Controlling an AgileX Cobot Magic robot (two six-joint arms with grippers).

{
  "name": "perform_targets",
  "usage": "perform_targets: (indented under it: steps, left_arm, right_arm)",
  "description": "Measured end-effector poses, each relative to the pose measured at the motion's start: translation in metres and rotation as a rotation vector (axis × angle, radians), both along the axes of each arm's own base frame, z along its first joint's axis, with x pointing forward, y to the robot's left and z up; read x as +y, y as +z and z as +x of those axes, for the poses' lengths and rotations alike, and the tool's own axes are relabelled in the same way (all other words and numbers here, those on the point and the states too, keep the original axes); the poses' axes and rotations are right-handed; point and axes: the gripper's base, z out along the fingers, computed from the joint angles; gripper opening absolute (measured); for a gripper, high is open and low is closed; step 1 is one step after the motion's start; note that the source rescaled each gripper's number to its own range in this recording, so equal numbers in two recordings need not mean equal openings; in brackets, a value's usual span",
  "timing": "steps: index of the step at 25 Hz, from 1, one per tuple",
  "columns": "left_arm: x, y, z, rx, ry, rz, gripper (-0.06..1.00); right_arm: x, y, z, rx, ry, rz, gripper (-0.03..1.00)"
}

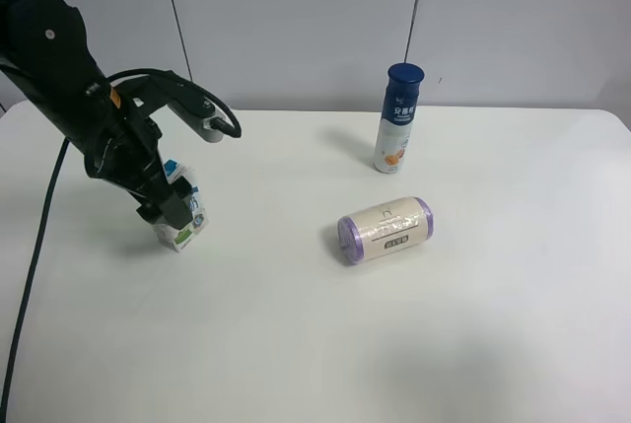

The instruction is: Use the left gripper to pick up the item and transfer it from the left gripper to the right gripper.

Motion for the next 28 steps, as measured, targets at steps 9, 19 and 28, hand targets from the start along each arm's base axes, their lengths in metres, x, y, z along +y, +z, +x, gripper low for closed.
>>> perform_targets:
  steps: [9,19,28]
  left_arm:
    - [-0.005,-0.024,0.011,0.041,-0.013,0.023,1.0]
    - [-0.007,-0.029,0.017,-0.002,-0.015,0.006,0.96]
    - [-0.008,-0.028,0.019,-0.021,-0.017,-0.001,0.16]
  right_arm:
    - [0.0,0.0,0.0,0.0,0.0,0.0,1.0]
    - [0.0,0.0,0.0,0.0,0.0,0.0,1.0]
    - [0.0,0.0,0.0,0.0,0.0,0.0,1.0]
